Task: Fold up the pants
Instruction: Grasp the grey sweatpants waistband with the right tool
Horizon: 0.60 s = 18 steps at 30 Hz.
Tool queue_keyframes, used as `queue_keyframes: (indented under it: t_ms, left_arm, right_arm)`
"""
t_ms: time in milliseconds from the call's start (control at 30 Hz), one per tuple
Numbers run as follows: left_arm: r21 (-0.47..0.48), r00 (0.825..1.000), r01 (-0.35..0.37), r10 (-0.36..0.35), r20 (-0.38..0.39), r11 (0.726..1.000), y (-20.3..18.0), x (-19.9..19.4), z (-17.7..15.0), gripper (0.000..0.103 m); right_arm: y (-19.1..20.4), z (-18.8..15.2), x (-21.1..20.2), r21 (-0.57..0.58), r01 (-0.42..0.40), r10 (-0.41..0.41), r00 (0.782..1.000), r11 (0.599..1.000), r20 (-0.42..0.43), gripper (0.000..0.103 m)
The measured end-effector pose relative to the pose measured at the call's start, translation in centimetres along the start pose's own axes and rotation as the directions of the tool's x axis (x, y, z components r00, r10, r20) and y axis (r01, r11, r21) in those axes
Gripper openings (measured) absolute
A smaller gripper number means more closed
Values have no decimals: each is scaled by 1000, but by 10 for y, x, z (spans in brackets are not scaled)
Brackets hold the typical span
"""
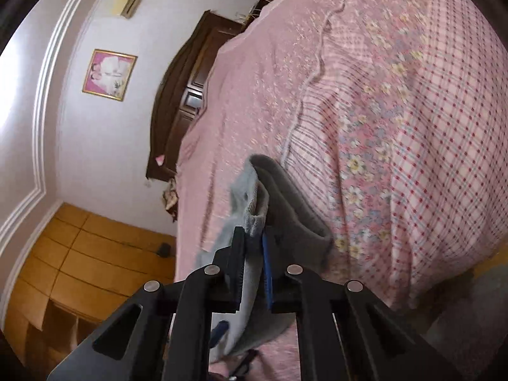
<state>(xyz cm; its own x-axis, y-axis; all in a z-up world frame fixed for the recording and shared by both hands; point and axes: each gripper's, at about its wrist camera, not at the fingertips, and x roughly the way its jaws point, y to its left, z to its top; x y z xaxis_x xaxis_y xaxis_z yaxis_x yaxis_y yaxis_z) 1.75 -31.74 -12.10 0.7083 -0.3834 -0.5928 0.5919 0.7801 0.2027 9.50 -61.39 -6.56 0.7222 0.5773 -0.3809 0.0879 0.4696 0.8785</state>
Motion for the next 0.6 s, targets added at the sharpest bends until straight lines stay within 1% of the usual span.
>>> queue_keyframes:
  t_ms: [133, 267, 300, 333, 400, 467, 500, 600]
  left_arm:
    - [25, 998, -54, 53, 42, 998, -10, 10, 12, 64]
    - [51, 994, -92, 88, 70, 994, -16, 12, 13, 63]
    - [57, 993, -92, 87, 82, 994, -18, 10, 12, 54]
    - [63, 992, -89, 83, 97, 994, -18, 8, 10, 35]
    - [87, 990, -88, 78, 114, 992, -20, 3, 9, 15]
    - [134, 992, -74, 59, 116, 988, -27, 4, 8, 14]
    - [143, 992, -70, 53, 118, 987, -30, 3, 8, 13]
    - [150, 992, -50, 32, 123, 987, -34, 4, 8, 9]
  right_arm:
    - [4, 2, 2, -39, 13, -13, 1000, 999, -6, 11]
    - [-2, 4, -1, -17, 4, -4, 1000, 1000, -10, 11]
    - [-5, 4, -2, -17, 7, -7, 1000, 1000, -12, 11]
    - [-7, 5, -3, -15, 15, -15, 1000, 1000, -11, 11]
    - [-9, 3, -3, -37, 38, -38, 999, 999, -14, 11]
    - [-10, 0, -2, -84, 80, -81, 997, 993, -9, 11]
    - [-9, -2, -2, -126, 116, -117, 993, 985, -1, 11]
    - [-8, -7, -3, -203, 173, -172, 985, 964, 20, 11]
